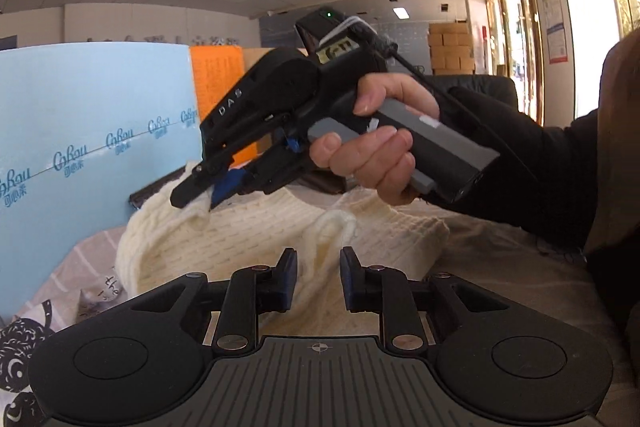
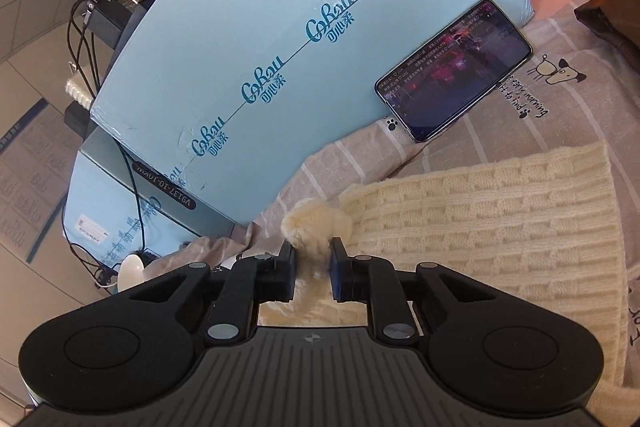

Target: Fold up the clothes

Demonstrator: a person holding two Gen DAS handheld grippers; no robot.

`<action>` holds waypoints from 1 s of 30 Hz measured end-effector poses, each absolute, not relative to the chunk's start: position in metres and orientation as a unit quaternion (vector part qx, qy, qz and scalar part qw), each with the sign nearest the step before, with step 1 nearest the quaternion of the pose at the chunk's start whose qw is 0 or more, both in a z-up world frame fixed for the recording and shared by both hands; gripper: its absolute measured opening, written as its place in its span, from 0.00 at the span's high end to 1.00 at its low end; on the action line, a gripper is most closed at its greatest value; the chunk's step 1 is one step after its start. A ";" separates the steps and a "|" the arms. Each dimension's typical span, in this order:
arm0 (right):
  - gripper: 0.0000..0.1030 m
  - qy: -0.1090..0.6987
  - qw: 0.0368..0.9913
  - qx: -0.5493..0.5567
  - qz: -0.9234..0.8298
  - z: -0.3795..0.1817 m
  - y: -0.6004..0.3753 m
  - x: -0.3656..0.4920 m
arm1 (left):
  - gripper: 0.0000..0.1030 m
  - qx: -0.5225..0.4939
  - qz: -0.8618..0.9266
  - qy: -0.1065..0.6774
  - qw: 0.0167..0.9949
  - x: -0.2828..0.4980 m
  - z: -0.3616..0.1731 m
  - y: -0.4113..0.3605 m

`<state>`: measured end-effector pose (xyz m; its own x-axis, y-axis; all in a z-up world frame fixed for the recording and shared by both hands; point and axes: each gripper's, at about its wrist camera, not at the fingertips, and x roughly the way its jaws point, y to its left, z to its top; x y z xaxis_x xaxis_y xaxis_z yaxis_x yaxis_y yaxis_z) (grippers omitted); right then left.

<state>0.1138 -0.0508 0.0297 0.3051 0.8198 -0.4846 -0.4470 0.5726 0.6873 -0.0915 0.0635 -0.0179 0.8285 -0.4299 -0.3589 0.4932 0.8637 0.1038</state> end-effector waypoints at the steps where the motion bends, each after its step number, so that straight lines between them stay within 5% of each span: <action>1: 0.85 0.433 0.782 0.216 0.393 0.028 -0.052 0.112 | 0.78 0.097 -0.236 0.169 0.952 -0.089 -0.021 0.064; 11: 0.83 0.429 0.839 0.121 0.311 -0.006 -0.037 0.105 | 0.77 0.168 -0.213 0.183 0.945 -0.094 -0.033 0.046; 16: 0.41 0.379 0.859 0.095 0.330 0.005 -0.045 0.090 | 0.71 0.166 -0.206 0.184 0.947 -0.098 -0.032 0.048; 27: 0.15 0.240 0.869 0.007 0.432 0.032 -0.089 0.017 | 0.60 0.170 -0.199 0.185 0.947 -0.098 -0.031 0.042; 30: 0.14 0.240 0.842 0.004 0.484 0.023 -0.088 0.007 | 0.39 0.160 -0.184 0.179 0.953 -0.098 -0.027 0.047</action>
<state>0.0071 -0.0879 0.0234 0.4164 0.8162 -0.4006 -0.8123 0.5319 0.2395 -0.0976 0.0466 -0.0275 0.8681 -0.2939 -0.4001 0.4083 0.8811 0.2388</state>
